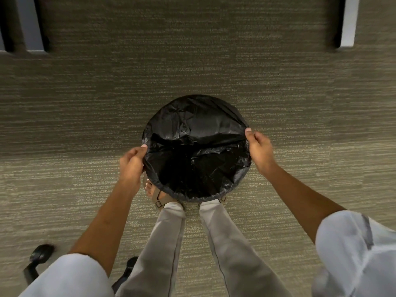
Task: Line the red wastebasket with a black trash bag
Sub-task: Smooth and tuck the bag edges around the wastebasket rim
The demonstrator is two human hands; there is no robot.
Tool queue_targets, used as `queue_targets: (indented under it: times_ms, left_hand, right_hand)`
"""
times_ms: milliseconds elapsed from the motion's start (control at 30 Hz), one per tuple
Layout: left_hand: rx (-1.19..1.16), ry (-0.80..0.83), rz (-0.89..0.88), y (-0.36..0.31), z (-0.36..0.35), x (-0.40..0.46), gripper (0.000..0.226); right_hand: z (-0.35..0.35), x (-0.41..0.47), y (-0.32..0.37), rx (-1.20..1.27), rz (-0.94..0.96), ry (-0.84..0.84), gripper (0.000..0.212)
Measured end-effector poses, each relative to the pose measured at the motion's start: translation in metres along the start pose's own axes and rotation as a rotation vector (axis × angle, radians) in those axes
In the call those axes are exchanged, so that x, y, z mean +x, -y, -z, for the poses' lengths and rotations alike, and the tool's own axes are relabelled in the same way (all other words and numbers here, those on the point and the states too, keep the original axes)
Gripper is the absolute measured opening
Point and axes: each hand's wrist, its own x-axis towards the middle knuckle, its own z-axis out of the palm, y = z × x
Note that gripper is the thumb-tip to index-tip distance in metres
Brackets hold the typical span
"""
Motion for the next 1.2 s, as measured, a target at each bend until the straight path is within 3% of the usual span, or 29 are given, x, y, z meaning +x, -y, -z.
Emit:
queue_targets:
  times_ms: [167,267,367,433,567,700,900,1100,1200]
  left_hand:
    - [-0.093,0.088,0.069,-0.001,-0.003,-0.002,0.015]
    - [-0.089,0.15,0.105,-0.003,-0.004,-0.003,0.027]
    - [-0.001,0.077,0.096,-0.005,-0.006,-0.003,0.031]
    - [0.051,0.001,0.067,-0.005,-0.004,0.0,0.037]
    - [0.008,-0.047,0.051,-0.003,0.0,-0.001,0.048]
    - [0.021,-0.026,0.039,0.003,0.008,-0.009,0.042]
    - [0.138,0.003,0.002,0.001,0.011,-0.015,0.006]
    - [0.248,0.086,0.001,-0.009,0.01,-0.013,0.011]
    - [0.147,0.105,0.071,-0.01,0.01,-0.012,0.018]
  right_hand:
    - [0.001,0.012,0.0,0.227,-0.247,0.082,0.041]
    - [0.006,0.017,0.004,0.27,-0.409,0.17,0.037]
    - [0.01,0.02,0.007,0.265,-0.471,0.192,0.035]
    - [0.011,0.021,0.009,0.258,-0.462,0.172,0.033]
    - [0.013,0.015,0.003,0.293,-0.367,0.056,0.05]
    - [0.012,-0.015,-0.022,0.169,-0.177,-0.133,0.037]
    - [0.005,-0.048,-0.032,-0.076,-0.059,0.016,0.02]
    - [0.004,-0.039,-0.041,-0.071,-0.097,0.053,0.023]
    - [0.007,-0.034,-0.044,0.058,-0.173,0.089,0.023]
